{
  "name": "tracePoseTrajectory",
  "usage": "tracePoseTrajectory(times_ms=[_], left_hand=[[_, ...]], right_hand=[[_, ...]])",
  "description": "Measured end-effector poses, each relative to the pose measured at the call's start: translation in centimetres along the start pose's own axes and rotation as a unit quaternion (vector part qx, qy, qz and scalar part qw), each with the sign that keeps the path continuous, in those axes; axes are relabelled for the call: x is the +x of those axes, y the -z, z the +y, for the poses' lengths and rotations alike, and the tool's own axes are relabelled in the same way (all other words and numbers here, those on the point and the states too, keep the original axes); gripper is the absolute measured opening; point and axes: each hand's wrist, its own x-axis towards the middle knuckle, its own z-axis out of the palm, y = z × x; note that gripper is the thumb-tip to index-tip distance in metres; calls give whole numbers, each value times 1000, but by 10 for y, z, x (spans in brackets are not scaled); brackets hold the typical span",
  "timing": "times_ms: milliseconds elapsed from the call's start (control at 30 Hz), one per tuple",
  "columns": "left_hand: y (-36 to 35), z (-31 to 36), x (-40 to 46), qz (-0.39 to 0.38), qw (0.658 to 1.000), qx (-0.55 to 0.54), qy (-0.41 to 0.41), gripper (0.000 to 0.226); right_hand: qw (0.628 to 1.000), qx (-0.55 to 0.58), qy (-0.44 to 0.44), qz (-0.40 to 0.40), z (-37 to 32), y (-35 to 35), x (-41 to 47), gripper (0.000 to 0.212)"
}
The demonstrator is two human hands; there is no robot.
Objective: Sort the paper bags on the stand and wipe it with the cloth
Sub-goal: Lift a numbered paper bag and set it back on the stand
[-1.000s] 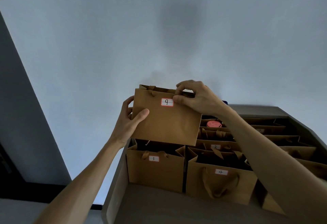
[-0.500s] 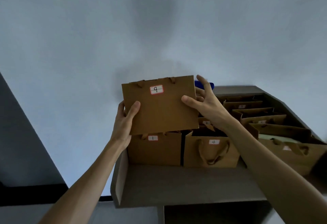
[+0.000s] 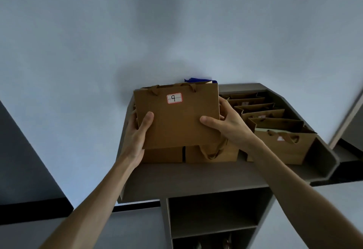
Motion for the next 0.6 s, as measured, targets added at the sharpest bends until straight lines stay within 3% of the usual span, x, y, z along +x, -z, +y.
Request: tracePoseTrajectory(times_ms=[300, 600], left_hand=[[-56, -41, -65, -73, 994, -8, 77, 101], [-103, -75, -102, -134, 983, 37, 119, 96]], right_hand=[[998, -7, -63, 28, 27, 62, -97, 82], [992, -8, -99, 75, 54, 102, -165, 83]])
